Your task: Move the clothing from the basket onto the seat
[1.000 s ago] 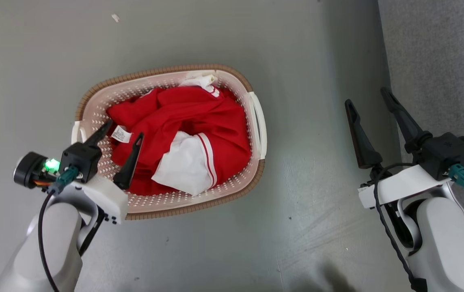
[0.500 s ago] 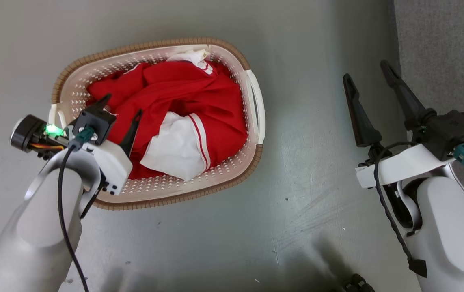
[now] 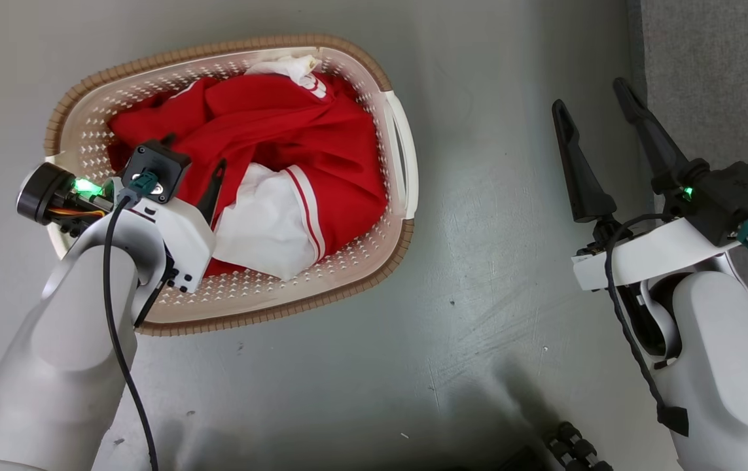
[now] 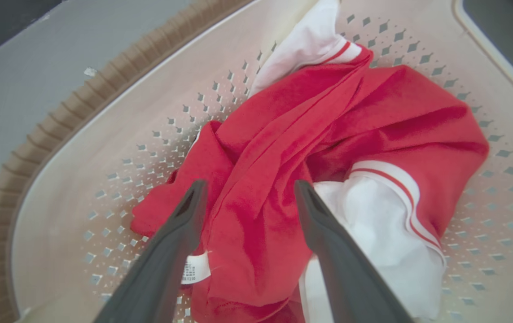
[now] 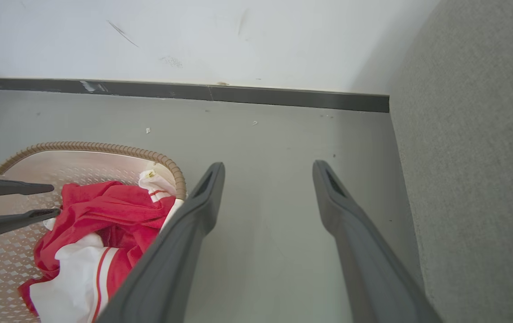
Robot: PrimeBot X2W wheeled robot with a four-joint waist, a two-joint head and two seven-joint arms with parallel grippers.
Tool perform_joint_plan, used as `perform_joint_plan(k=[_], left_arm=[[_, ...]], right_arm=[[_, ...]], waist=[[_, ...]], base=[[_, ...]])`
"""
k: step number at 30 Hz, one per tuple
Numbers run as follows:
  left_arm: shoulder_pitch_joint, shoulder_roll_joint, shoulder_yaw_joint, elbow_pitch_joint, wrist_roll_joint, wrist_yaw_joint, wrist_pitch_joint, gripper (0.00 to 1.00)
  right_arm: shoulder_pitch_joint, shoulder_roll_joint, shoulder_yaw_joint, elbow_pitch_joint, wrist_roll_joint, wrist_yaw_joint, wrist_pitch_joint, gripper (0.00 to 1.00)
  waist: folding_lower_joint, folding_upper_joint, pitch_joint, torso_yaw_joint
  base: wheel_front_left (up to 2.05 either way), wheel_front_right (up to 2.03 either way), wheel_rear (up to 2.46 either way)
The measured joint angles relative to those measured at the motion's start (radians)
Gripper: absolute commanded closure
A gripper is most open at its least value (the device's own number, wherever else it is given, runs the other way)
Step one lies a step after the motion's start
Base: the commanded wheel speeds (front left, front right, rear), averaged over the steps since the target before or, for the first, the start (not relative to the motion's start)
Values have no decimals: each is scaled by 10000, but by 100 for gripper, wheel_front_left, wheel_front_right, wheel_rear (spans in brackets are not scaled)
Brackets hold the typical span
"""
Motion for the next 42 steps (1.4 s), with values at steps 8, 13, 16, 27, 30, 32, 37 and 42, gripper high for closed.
perform_joint_plan(k=[8,13,16,27,30,32,37,42], left_arm=[[-167,-90,111,336,-123,0,-2,0],[-310,-86,178,554,-159,0,-13,0],[-366,-104,176,646,-159,0,-17,0],[-687,-157,153,961,-155,0,-125,0],[-773,-215,136,1049,-155,13,-201,0],[-815,-232,132,1110,-155,13,-211,0],[-834,-234,132,1260,-155,13,-291,0],[-1016,-201,136,1425,-153,73,-387,51]], right_arm=[[-52,0,-2,-17,-2,0,0,0],[-139,0,23,-46,-6,0,-2,0],[-137,0,29,-58,-6,0,-2,0],[-133,0,151,-88,104,0,-2,0],[-131,0,174,-96,188,0,-2,0],[-130,0,180,-117,265,0,-2,0],[-130,0,234,-140,347,0,-2,0],[-135,0,249,-155,418,0,-6,0]], waist=[[0,0,235,-144],[0,0,379,-194],[-1,0,460,-219],[-1,0,681,-350],[-1,0,737,-400],[-1,0,774,-433],[-1,0,868,-506],[-1,0,955,-588]], base=[[0,0,0],[0,0,0],[0,0,0],[0,0,0],[0,0,0],[0,0,0],[0,0,0],[0,0,0]])
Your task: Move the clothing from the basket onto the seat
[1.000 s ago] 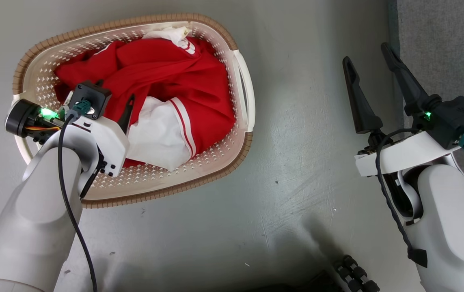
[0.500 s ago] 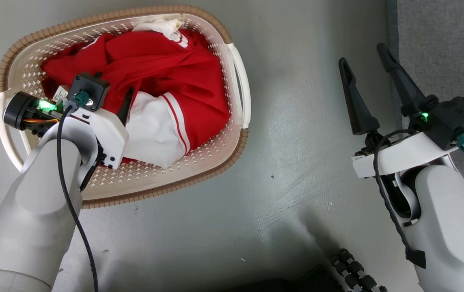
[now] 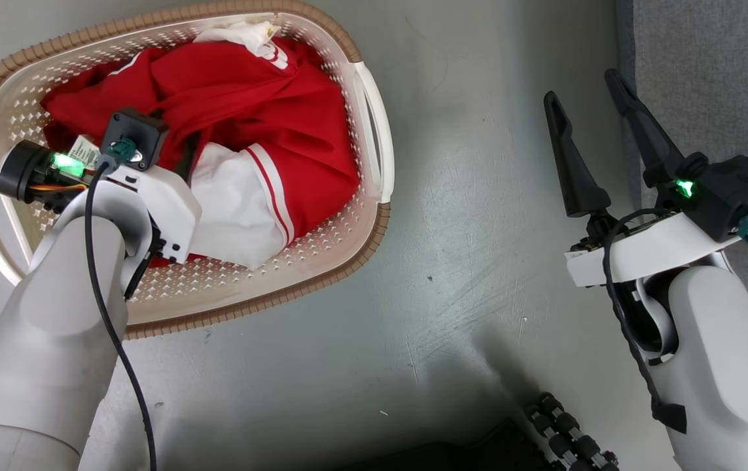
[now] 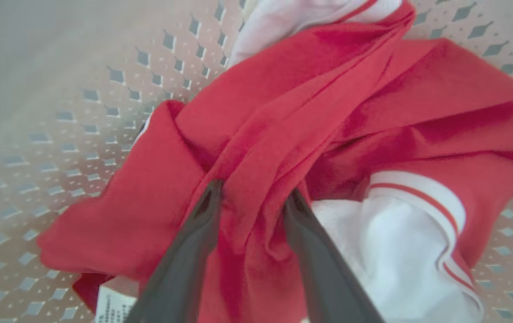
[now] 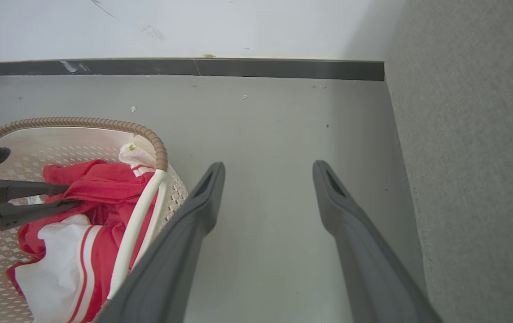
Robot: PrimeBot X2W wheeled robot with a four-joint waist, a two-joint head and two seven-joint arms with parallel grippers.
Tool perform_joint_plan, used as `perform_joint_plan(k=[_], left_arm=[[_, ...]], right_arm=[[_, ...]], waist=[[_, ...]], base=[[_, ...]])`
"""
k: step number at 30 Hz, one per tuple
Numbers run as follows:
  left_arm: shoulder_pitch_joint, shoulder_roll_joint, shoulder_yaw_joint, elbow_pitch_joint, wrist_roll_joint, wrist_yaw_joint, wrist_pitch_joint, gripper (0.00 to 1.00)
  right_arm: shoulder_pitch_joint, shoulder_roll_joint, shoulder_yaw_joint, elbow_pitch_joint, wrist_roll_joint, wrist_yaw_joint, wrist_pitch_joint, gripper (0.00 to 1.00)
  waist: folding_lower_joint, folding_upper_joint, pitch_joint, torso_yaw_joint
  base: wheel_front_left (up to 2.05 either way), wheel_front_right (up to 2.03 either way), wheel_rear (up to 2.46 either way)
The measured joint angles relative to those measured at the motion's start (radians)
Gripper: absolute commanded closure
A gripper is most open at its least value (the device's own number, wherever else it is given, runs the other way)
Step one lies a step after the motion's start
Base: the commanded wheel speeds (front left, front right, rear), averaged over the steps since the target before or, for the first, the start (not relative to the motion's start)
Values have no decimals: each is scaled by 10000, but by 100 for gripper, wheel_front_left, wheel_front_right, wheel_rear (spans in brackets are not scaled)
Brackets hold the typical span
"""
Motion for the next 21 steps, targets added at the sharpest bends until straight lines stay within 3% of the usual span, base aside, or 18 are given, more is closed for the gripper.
perform_joint_plan(k=[3,21], left_arm=[[-49,-23,10,40,0,19,-178,100],[136,-182,819,81,-851,98,-1814,100]], right_arm=[[-3,2,-61,2,2,0,-10,0],[-470,-2,-71,0,-29,0,-50,0]], waist=[[0,0,25,-31],[0,0,-360,310]], base=[[0,0,0],[0,0,0]])
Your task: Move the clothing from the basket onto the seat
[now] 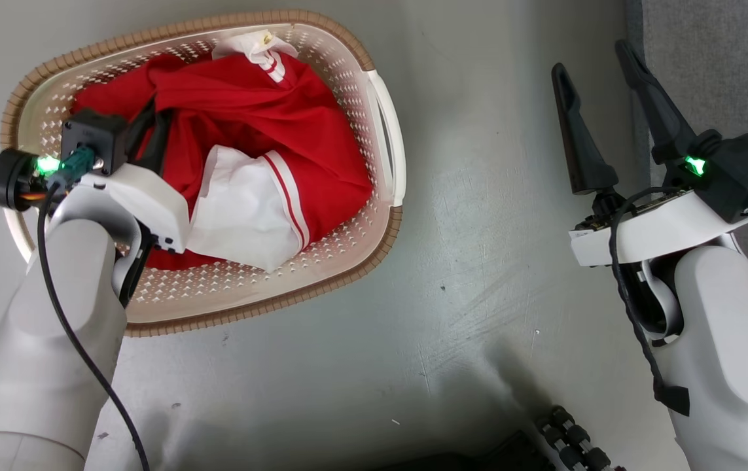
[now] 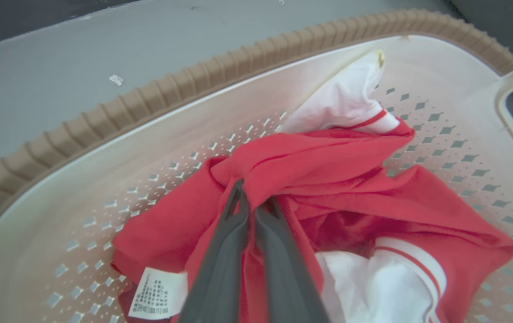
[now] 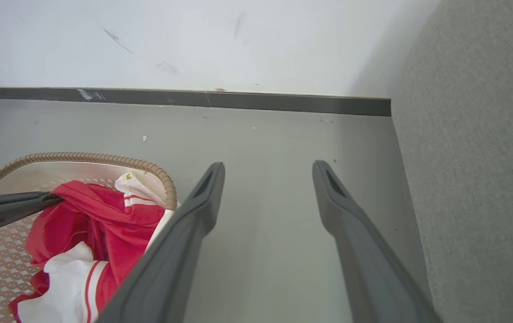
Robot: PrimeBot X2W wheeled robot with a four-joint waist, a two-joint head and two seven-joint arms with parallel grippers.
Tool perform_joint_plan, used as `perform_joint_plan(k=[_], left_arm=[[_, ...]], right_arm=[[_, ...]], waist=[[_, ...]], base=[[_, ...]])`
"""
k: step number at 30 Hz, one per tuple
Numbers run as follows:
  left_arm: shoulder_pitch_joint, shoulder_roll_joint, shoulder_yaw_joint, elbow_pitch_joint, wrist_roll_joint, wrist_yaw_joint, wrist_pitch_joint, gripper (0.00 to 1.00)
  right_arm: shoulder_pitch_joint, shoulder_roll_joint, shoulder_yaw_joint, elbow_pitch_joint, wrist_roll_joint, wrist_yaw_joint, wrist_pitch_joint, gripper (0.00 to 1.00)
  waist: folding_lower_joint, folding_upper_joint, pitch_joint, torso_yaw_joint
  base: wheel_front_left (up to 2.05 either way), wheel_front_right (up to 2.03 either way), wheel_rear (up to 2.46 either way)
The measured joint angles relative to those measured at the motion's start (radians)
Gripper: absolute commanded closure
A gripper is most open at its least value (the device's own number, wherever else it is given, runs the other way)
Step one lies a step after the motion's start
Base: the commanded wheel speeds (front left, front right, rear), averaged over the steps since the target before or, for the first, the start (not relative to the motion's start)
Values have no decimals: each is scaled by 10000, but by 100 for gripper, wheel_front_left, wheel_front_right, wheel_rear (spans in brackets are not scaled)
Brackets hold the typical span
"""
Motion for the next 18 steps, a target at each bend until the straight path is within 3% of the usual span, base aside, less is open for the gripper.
perform_joint_plan(k=[18], left_arm=[[1235,-391,339,-782,-734,-186,-460,100]], right_arm=[[-576,-50,109,477,-324,0,-2,0]], waist=[[0,0,-1107,658]], base=[[0,0,0]])
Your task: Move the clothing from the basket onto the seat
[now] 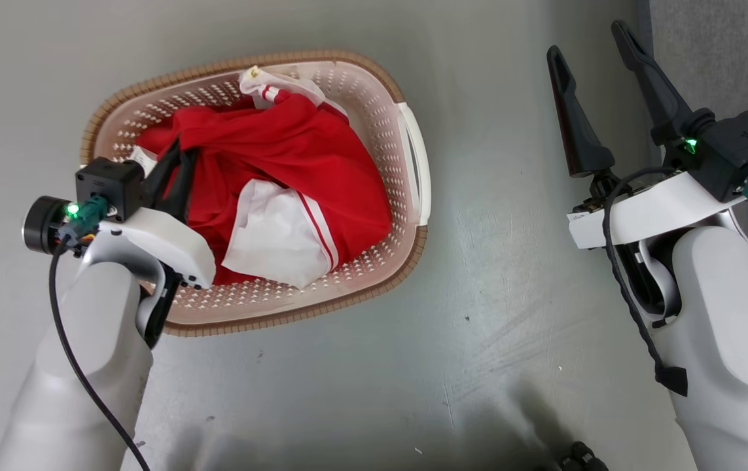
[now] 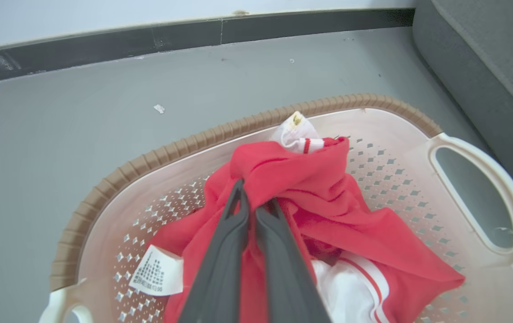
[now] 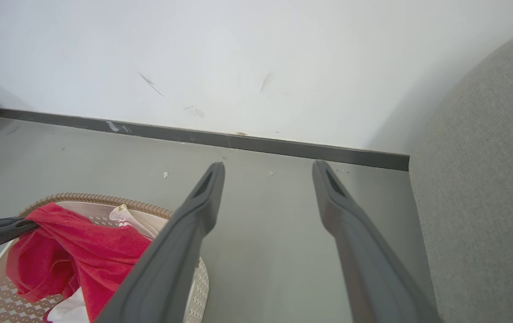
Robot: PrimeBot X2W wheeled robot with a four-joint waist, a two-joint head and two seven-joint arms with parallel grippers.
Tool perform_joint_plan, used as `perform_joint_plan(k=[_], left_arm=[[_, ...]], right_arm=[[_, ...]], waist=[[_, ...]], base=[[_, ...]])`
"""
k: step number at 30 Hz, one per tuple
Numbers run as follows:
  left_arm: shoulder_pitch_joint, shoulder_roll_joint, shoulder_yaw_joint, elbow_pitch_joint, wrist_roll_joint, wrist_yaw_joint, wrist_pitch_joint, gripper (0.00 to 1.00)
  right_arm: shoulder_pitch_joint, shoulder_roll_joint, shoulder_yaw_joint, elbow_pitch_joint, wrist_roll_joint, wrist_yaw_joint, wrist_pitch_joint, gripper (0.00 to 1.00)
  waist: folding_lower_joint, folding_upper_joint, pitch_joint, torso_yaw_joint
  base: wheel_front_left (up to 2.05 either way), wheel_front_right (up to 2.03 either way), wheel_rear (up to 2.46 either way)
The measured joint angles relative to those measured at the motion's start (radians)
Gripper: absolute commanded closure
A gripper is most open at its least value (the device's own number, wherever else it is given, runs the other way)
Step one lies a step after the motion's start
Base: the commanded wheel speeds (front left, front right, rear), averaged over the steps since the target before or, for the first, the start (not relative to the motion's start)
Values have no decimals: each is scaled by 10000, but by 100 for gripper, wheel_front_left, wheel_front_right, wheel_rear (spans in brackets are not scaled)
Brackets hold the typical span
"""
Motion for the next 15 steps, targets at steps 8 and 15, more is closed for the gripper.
perform_joint_plan(k=[8,15], left_arm=[[489,-153,125,-855,-263,-46,-12,100],[1019,-240,376,-1939,-410,-79,-12,100]], right_arm=[[53,-6,-176,161,-2,0,0,0],[414,-19,-351,251,-104,0,0,0]], waist=[[0,0,-737,282],[0,0,-1502,511]], base=[[0,0,0],[0,0,0]])
